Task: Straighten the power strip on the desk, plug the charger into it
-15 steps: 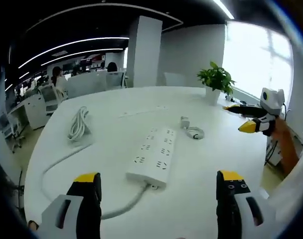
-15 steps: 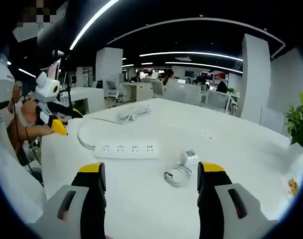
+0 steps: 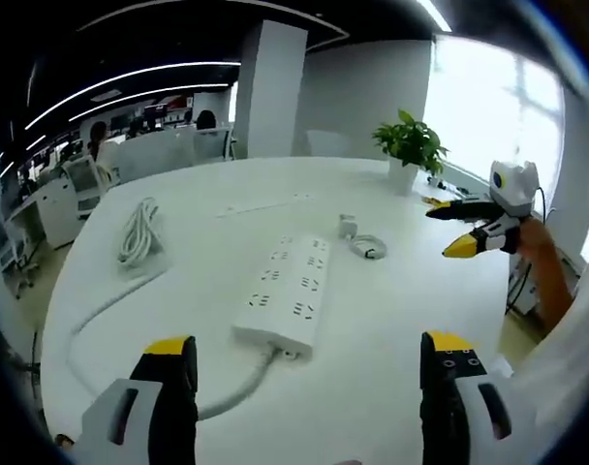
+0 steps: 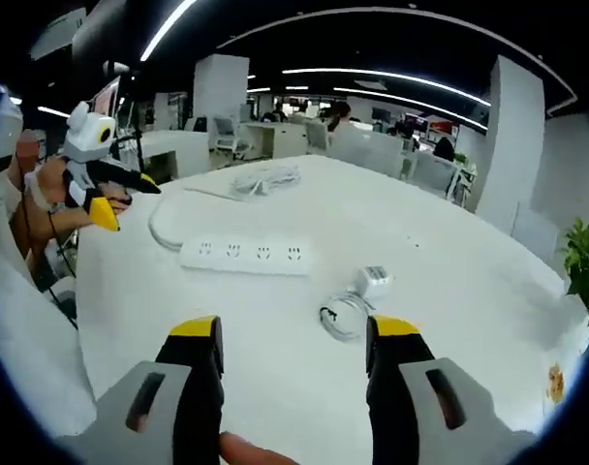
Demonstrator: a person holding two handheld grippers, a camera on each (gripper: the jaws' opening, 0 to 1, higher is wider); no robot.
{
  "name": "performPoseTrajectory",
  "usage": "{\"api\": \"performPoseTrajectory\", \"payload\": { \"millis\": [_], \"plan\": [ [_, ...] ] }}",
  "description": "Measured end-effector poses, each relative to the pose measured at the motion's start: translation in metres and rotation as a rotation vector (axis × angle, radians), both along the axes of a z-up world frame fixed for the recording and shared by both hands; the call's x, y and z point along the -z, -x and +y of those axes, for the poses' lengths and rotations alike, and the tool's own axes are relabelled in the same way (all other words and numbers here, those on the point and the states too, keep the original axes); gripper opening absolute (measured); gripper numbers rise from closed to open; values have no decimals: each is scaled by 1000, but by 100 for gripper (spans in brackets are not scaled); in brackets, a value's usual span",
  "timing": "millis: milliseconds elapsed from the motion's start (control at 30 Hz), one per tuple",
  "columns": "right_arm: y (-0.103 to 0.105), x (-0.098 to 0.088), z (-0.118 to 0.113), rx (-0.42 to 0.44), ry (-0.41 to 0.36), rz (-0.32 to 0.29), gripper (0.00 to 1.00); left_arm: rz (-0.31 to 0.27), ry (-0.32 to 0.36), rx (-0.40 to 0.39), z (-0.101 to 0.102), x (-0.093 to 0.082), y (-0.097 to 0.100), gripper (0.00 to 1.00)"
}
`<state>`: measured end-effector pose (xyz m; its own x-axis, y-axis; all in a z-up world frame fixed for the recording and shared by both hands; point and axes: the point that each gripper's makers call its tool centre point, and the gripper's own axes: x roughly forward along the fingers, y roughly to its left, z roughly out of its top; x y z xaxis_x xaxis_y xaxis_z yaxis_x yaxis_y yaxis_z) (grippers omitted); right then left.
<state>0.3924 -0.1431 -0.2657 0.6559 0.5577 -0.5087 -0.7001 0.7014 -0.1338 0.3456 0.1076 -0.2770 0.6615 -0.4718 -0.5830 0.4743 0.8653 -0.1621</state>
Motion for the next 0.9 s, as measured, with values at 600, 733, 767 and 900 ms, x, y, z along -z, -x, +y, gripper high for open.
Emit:
{"api": "performPoseTrajectory", "payload": {
  "millis": [600,733,767,900],
  "plan": [
    [-11,-24,0,42,-121,-47,85,-42,-41,-11,10,-13,-9,96],
    [-16,-29,-5,59,-146,-66,85,-32,-46,-27,12,-16,-14,96],
    [-18,-31,-6,67,-161,-73,85,-43,-52,-28,12,-17,-15,96],
    [-24,-34,-11,96,-166,-94,84,-44,-77,-43,13,-18,-20,96]
  ]
}}
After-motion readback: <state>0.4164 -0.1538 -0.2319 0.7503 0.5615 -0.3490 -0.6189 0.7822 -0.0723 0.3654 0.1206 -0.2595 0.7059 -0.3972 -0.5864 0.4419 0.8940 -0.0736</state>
